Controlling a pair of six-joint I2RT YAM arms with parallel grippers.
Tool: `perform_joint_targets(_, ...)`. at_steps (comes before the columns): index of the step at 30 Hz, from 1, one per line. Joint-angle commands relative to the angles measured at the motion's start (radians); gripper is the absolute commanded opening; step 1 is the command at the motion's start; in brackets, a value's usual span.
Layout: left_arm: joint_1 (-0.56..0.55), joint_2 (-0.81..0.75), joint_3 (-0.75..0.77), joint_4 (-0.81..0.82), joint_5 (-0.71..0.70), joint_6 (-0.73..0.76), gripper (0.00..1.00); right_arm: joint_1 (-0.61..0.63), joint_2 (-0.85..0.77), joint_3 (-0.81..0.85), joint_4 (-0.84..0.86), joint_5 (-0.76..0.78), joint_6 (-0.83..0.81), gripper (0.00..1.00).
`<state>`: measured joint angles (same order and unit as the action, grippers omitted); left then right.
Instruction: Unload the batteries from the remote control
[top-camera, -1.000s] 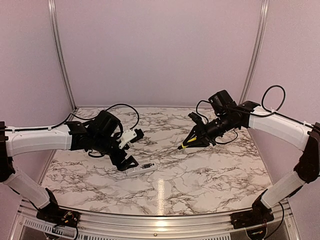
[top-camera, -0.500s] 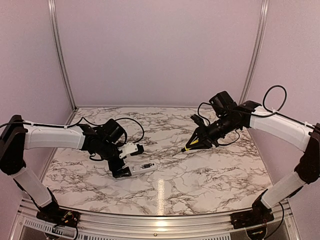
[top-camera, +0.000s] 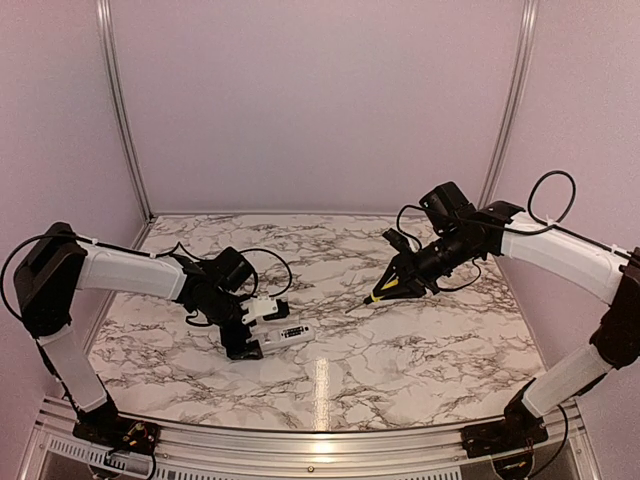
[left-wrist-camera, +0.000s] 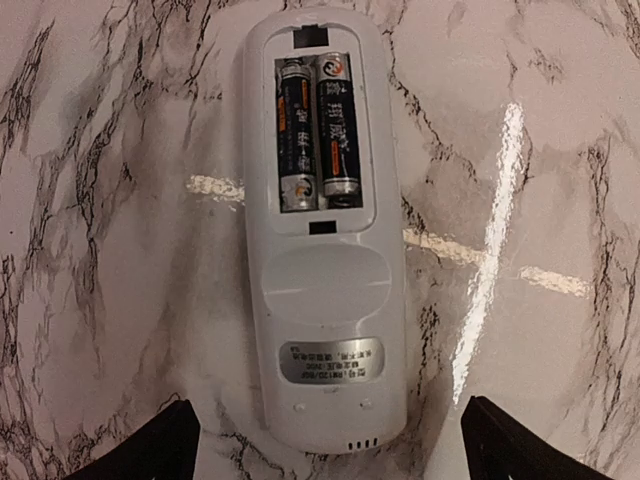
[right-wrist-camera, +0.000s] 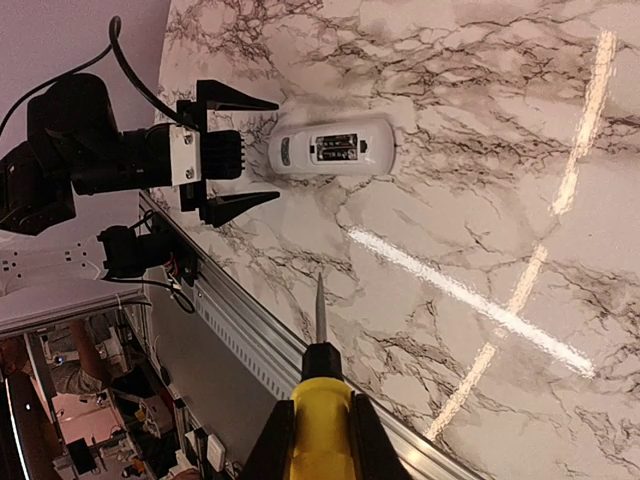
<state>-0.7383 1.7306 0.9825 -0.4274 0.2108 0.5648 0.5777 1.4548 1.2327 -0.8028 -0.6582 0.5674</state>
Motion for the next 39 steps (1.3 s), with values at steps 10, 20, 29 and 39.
perform_joint_targets(10, 0.022, 0.094, 0.052, 0.058, 0.090, -0.024, 0.90, -0.009, 0.027, 0.073, -0.022, 0.006, -0.002, 0.00)
perform_joint_targets(20, 0.027, 0.125, 0.081, 0.029, 0.101, -0.008, 0.73, -0.015, 0.061, 0.100, -0.026, -0.009, -0.027, 0.00)
perform_joint_targets(29, -0.003, 0.088, 0.081, 0.041, 0.116, -0.046, 0.57, -0.037, 0.042, 0.086, -0.044, -0.001, -0.049, 0.00)
perform_joint_targets(39, -0.147, 0.066, 0.076, 0.175, 0.083, -0.221, 0.55, -0.081, -0.003, 0.046, -0.083, 0.031, -0.089, 0.00)
